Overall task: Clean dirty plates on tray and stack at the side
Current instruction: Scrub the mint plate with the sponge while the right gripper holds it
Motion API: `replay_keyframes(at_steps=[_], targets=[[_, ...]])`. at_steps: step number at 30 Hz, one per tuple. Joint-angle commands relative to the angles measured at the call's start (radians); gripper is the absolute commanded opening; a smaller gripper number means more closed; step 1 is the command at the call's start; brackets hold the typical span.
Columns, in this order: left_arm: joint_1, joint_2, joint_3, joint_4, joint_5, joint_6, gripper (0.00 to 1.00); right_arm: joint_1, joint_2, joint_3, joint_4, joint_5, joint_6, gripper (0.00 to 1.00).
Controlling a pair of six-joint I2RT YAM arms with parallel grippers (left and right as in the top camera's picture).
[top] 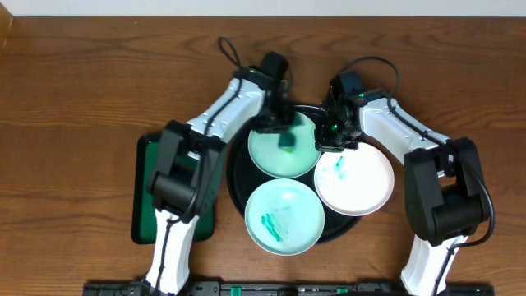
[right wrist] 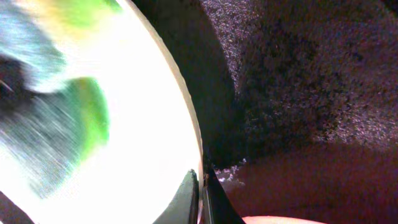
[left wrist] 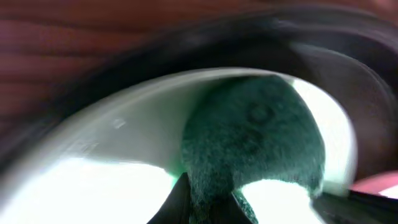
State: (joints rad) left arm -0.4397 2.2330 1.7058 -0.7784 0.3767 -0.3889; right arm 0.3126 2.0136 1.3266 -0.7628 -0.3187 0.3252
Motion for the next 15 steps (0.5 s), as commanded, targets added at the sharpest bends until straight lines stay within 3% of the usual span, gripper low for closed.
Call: replay_keyframes(at_steps=[1,8,15], targets=[[0.082,0.021,-0.001,-0.061,-0.240,-0.017,0.07,-0.002,0.002,-0.006,-0.010,0.030,-0.027,0.01],[0.112,0.021,-0.001,-0.203,-0.363,-0.011,0.07,-0.002,0.002,-0.006,-0.011,0.030,-0.027,0.01],[0.071,0.021,-0.001,-0.274,-0.290,0.050,0.07,-0.002,0.002,-0.006,-0.011,0.030,-0.027,0.01]])
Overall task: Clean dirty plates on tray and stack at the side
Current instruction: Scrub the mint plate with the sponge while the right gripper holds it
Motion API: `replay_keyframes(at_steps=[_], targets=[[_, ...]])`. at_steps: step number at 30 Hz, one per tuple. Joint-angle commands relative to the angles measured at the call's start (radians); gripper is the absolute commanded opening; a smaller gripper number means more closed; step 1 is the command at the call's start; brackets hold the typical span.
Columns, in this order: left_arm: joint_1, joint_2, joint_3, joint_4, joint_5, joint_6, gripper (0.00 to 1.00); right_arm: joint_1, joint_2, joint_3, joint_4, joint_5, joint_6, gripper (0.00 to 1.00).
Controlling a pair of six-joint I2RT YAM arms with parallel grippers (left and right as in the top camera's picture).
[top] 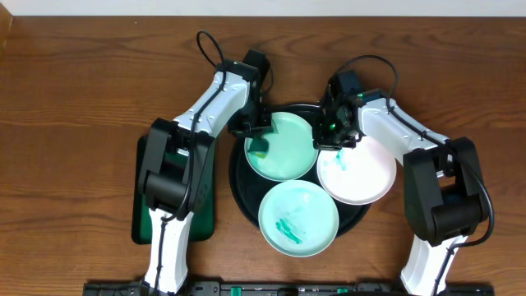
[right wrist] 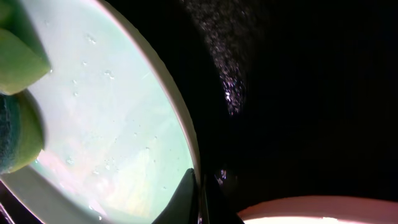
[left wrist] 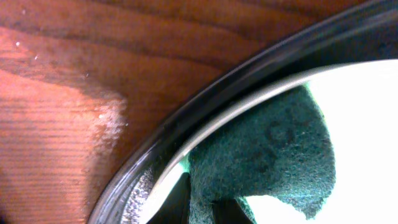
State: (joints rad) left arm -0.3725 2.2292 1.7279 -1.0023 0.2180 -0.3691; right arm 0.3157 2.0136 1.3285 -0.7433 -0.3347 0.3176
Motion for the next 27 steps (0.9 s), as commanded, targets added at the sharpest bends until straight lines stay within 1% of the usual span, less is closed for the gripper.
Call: replay_keyframes(at_steps=[1,4,7,11,14,18,22,25,27], targets=[[-0.005,0.024,-0.023,-0.059,-0.115,0.045,0.07,-0.005,0.002,-0.008,-0.031,0.046,-0.019,0.01],[-0.035,0.024,-0.023,-0.083,-0.045,0.092,0.07,-0.005,0.002,-0.008,-0.028,0.045,-0.019,0.01],[-0.061,0.024,-0.023,-0.087,0.069,0.132,0.07,-0.005,0.002,-0.008,-0.028,0.045,-0.020,0.01],[-0.090,0.024,-0.023,-0.072,0.212,0.141,0.07,-0.005,0.002,-0.008,-0.029,0.044,-0.027,0.01],[-0.098,0.024,-0.023,-0.051,0.269,0.140,0.07,-0.005,0.002,-0.008,-0.030,0.044,-0.035,0.01],[-0.094,0.024,-0.023,-0.036,0.256,0.131,0.07,-0.005,0.002,-0.008,-0.031,0.042,-0.035,0.01],[-0.079,0.024,-0.023,-0.037,0.116,0.079,0.07,-0.005,0.002,-0.008,-0.030,0.041,-0.035,0.01],[-0.071,0.024,-0.023,-0.036,0.021,0.072,0.07,-0.005,0.002,-0.008,-0.028,0.041,-0.035,0.01],[-0.069,0.024,-0.019,-0.032,-0.014,0.073,0.07,-0.005,0.002,-0.008,-0.027,0.042,-0.042,0.01]])
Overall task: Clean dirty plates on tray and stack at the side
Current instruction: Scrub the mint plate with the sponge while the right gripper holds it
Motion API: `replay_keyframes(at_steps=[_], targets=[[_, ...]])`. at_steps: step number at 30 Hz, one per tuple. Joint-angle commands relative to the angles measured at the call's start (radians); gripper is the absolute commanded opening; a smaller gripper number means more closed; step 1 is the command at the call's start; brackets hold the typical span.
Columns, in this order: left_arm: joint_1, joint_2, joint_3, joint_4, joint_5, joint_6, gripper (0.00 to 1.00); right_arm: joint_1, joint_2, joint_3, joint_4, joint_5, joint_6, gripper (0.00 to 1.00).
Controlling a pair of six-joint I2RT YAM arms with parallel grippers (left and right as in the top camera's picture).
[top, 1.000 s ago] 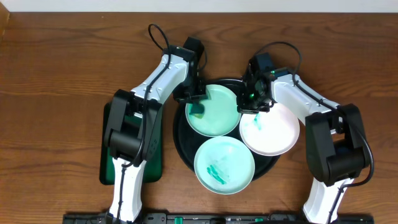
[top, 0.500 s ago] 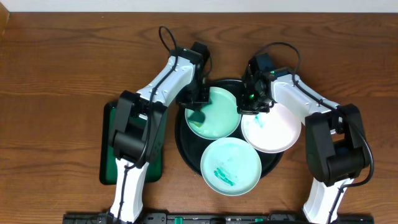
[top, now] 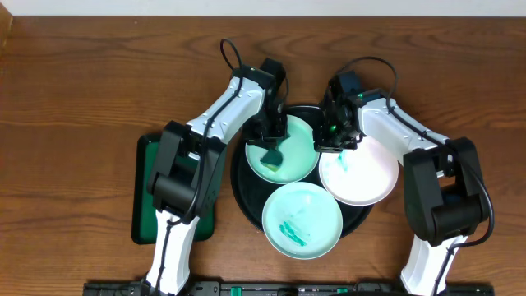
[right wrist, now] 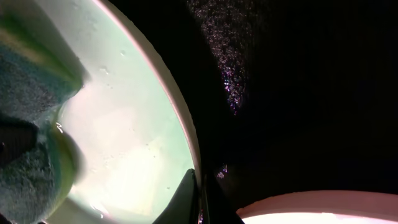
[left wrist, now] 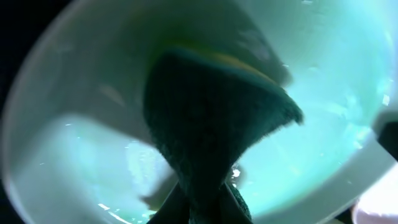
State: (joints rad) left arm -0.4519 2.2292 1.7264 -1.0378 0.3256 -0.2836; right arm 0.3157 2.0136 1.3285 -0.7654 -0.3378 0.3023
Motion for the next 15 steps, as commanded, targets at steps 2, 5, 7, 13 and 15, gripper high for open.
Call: replay_keyframes(at_steps=[2,5,7,13,15], targets=[[0.010,0.024,-0.005,0.003,-0.140,-0.013,0.07,-0.005,0.002,-0.008,-0.005,0.045,-0.030,0.01],[0.009,0.008,0.047,-0.002,-0.145,-0.006,0.07,-0.005,0.002,-0.008,-0.004,0.045,-0.031,0.01],[0.007,-0.023,0.061,0.000,-0.177,-0.006,0.08,-0.005,0.002,-0.008,-0.005,0.045,-0.031,0.01],[0.007,-0.181,0.068,-0.017,-0.317,-0.006,0.07,-0.005,0.002,-0.008,0.003,0.045,-0.031,0.01],[0.007,-0.239,0.068,-0.039,-0.357,-0.010,0.07,-0.005,0.002,-0.008,0.008,0.045,-0.030,0.01]])
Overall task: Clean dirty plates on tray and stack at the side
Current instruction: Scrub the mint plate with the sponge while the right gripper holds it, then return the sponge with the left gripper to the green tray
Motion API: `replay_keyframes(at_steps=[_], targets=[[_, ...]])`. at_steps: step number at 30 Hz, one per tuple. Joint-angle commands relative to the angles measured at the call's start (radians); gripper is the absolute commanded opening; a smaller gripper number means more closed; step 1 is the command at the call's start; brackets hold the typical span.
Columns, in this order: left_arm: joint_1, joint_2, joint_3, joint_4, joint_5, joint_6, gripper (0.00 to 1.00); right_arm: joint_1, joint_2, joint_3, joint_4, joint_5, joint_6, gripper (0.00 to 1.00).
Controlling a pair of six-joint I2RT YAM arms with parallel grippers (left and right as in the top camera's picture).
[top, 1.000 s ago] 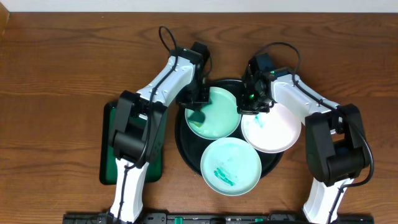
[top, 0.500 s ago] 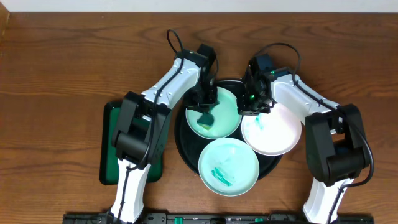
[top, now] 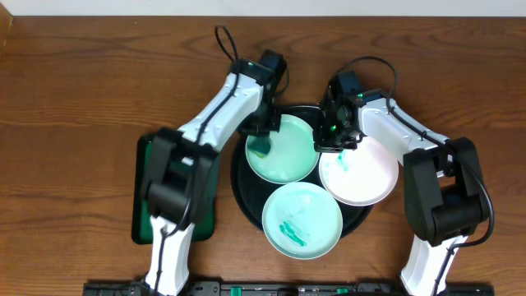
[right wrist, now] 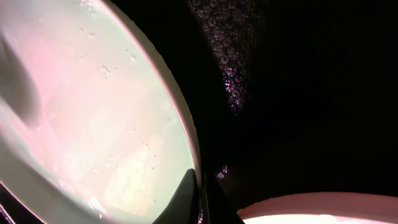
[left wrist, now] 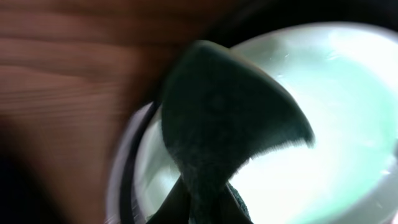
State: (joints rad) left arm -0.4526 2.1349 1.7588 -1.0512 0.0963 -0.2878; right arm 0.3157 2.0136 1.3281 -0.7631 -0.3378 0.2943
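A round black tray [top: 240, 191] holds three plates. The rear mint-green plate [top: 288, 152] has my left gripper [top: 261, 141] at its left rim, shut on a dark green sponge [left wrist: 224, 118] that rests on the plate. My right gripper [top: 326, 141] is shut on the same plate's right rim [right wrist: 186, 146]. A front green plate [top: 302, 215] carries green smears. A pale pink plate [top: 362, 177] at the right has a small green mark.
A dark green mat [top: 146, 210] lies on the wooden table [top: 74, 99] left of the tray, partly under my left arm. Cables loop behind both arms near the table's far edge.
My left gripper with the sponge has moved from the middle-left of the rear plate to its left rim. The right gripper keeps its grip on the rim.
The sponge was first on the rear plate's right half, then at its far-left edge, then back toward its middle, and now at the left rim again. My right gripper held the plate's right rim at every moment. The front plate shifted slightly right early on.
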Motion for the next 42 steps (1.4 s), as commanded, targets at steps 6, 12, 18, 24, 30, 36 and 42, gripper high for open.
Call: replay_keyframes(at_steps=[6,12,18,24,30,36,42], targets=[[0.010,-0.274,0.035,-0.144,-0.259,-0.055,0.07,-0.005,0.002,-0.008,0.012,0.041,-0.022,0.01],[0.058,-0.294,0.016,-0.322,-0.351,-0.266,0.07,-0.005,0.002,-0.008,0.013,0.041,-0.022,0.01],[0.153,-0.294,-0.118,-0.302,-0.348,-0.299,0.07,-0.005,0.002,-0.008,0.011,0.039,-0.029,0.01],[0.264,-0.295,-0.335,-0.159,-0.257,-0.314,0.08,-0.005,0.002,-0.008,0.015,0.029,-0.039,0.01],[0.335,-0.295,-0.540,0.033,-0.129,-0.277,0.07,-0.005,0.002,-0.008,0.043,-0.012,-0.103,0.01],[0.340,-0.295,-0.592,0.063,-0.129,-0.236,0.07,0.002,-0.002,-0.007,0.108,-0.027,-0.140,0.01],[0.340,-0.296,-0.592,0.066,-0.129,-0.237,0.07,0.019,-0.037,-0.006,0.142,-0.068,-0.158,0.01]])
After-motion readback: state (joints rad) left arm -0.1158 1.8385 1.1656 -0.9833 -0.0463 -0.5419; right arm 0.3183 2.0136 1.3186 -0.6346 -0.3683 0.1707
